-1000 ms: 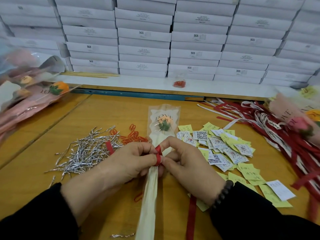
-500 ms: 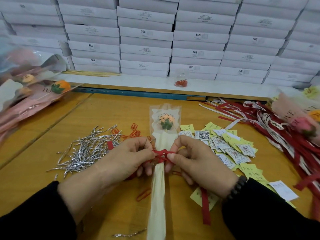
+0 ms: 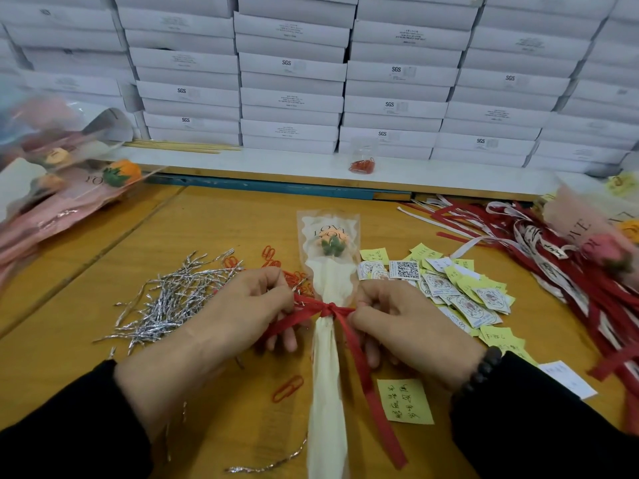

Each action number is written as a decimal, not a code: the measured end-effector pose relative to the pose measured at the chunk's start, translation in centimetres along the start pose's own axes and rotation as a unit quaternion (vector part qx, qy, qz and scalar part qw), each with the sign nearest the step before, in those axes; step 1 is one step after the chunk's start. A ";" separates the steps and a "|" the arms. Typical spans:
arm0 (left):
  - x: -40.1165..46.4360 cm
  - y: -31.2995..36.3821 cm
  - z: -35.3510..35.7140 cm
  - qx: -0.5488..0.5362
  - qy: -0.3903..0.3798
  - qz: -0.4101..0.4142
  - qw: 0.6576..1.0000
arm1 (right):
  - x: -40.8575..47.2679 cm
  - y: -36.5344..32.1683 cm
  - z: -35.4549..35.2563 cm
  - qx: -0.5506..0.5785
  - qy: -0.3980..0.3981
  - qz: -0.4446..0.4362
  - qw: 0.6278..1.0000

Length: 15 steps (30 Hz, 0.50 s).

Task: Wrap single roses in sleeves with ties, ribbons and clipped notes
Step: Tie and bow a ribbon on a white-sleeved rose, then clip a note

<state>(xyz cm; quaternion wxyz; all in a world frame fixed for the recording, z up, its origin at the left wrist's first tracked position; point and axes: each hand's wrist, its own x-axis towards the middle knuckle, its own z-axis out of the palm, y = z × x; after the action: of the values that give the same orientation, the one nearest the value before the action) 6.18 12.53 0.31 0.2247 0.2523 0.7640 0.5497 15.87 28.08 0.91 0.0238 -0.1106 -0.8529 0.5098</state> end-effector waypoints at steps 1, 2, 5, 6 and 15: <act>0.0 0.0 0.0 0.001 0.004 -0.004 1.000 | 0.0 -0.1 0.0 -0.002 -0.005 0.000 1.000; 0.0 0.0 0.0 -0.002 0.008 -0.006 1.000 | -0.1 -0.2 0.0 -0.002 -0.008 0.001 1.000; 0.1 0.1 0.0 -0.010 0.009 -0.012 1.000 | -0.2 -0.4 0.0 -0.004 -0.012 0.003 1.000; 0.1 0.1 0.0 -0.017 0.007 -0.013 1.000 | -0.2 -0.5 0.0 -0.005 -0.015 0.004 1.000; 0.1 0.5 0.0 -0.257 -0.054 -0.040 0.964 | -0.1 -0.5 0.5 0.011 -0.011 -0.024 1.000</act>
<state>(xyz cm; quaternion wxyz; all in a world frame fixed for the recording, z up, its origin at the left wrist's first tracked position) 6.21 12.69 0.76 0.3446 0.1846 0.5931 0.7039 15.84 27.39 1.16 0.0279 -0.0836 -0.8496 0.5200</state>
